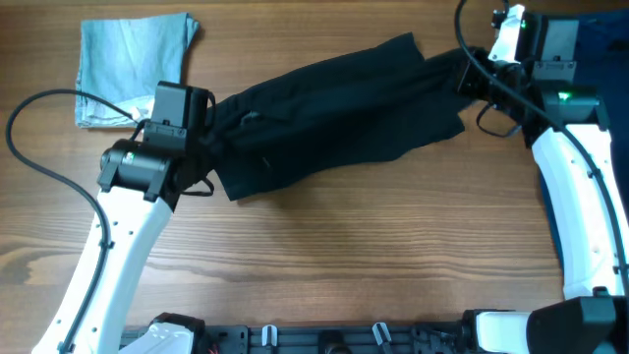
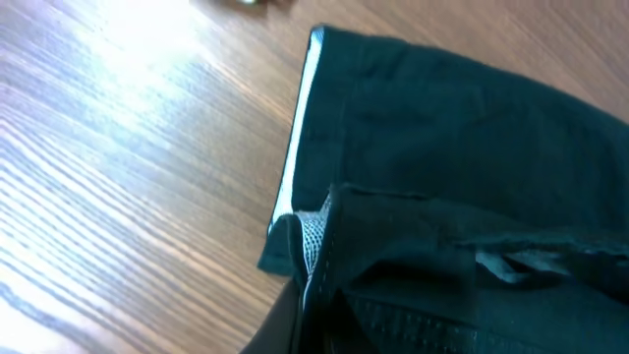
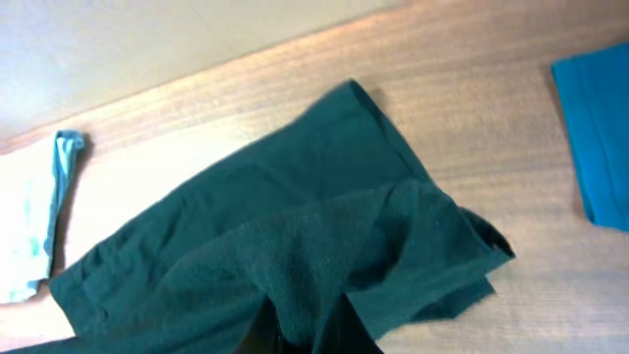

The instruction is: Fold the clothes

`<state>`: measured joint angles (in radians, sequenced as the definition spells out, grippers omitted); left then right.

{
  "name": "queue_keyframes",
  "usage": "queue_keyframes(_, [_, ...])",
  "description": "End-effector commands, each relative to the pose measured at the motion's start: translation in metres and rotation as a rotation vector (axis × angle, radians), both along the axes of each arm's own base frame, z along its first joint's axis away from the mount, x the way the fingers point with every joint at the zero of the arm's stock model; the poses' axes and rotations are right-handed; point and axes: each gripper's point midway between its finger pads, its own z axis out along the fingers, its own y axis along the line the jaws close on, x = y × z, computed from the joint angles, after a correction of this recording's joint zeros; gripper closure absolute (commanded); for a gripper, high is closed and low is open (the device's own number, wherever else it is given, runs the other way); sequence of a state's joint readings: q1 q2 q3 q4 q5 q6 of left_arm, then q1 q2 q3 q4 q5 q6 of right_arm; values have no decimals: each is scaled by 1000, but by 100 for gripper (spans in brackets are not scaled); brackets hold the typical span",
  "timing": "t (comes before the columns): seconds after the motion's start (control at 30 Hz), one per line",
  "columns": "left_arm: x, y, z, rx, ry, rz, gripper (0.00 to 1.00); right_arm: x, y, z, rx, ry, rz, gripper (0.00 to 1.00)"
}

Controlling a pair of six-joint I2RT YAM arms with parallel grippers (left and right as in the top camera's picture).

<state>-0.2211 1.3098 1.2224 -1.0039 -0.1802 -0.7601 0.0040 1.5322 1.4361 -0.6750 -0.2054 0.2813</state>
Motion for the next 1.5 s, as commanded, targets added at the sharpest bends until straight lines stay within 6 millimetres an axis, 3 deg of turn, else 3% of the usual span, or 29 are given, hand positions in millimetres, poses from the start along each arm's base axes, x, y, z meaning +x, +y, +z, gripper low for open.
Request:
queue_keyframes(0.0, [16,22,1,111,-28,55,96,19,1,-12,-45,1,-2,96])
queue_keyframes(0.17, [32,35,-5,197,-44,101,96,32,9,-61,-32,109,-5,96])
queue_keyframes(0.33, [53,37,-10,218,-83,121,96,53,10,-94,-33,127,-3,96])
queue_keyframes(0.6, [92,30,-60,233,-57,122,96,88,28,-139,-30,94,27,94])
queue_keyframes(0.8, [117,28,-99,254,-49,130,96,107,44,-169,-8,68,32,85])
queue_keyframes(0.83, [120,27,-108,255,-39,128,91,111,46,-171,5,60,21,75])
queue_keyframes(0.87, [121,26,-114,252,-33,124,80,115,46,-173,5,48,23,58])
queue_keyframes(0.9, [124,25,-118,260,-31,111,63,119,47,-169,5,23,25,49])
queue_keyframes(0.97, [141,22,-103,307,-93,10,31,132,55,-147,-20,-92,110,27])
queue_keyframes(1.0, [149,20,-86,327,-130,-28,23,137,61,-134,-29,-153,168,20])
queue_keyframes(1.1, [159,16,-33,327,-219,-62,21,135,67,-101,-51,-233,235,15])
queue_keyframes(1.17, [155,4,-15,259,-243,-103,29,124,66,-89,-62,-212,241,20])
queue_keyframes(1.23, [146,-14,-21,169,-207,-175,47,109,64,-92,-59,-141,243,46])
queue_keyframes(1.33, [133,-26,-48,107,-108,-230,79,72,53,-132,-85,88,220,88])
queue_keyframes(1.37, [132,-25,-56,110,-82,-232,82,61,46,-146,-111,159,197,96])
queue_keyframes(1.47, [135,-26,-94,116,-4,-237,87,43,18,-189,-230,285,115,96])
